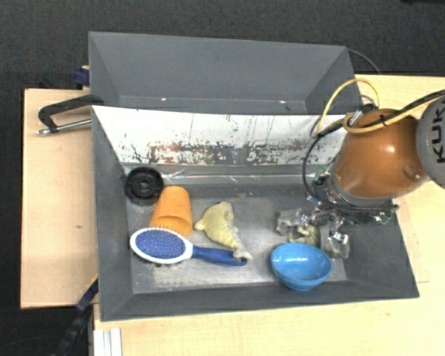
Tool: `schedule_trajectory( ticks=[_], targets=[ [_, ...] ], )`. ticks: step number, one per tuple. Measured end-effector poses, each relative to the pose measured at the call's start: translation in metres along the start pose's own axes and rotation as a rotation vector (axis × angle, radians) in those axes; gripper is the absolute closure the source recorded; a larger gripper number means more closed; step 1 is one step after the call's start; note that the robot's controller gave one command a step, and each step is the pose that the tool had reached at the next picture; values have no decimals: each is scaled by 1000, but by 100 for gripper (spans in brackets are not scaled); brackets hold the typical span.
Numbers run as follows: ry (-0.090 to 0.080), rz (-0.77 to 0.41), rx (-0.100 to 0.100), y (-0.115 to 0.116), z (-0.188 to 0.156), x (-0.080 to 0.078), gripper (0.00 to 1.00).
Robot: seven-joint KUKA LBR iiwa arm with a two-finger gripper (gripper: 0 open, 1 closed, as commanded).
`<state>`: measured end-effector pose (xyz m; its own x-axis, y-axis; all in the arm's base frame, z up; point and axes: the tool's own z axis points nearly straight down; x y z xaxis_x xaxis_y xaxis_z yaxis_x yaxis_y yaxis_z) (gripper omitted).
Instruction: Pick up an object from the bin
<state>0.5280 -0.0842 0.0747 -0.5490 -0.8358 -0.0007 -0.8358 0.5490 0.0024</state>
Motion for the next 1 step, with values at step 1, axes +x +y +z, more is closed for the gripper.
schedule_trajectory(
  ticks=[1],
  targets=[
    [-5, 121, 8, -36, -5, -21, 0]
  ],
)
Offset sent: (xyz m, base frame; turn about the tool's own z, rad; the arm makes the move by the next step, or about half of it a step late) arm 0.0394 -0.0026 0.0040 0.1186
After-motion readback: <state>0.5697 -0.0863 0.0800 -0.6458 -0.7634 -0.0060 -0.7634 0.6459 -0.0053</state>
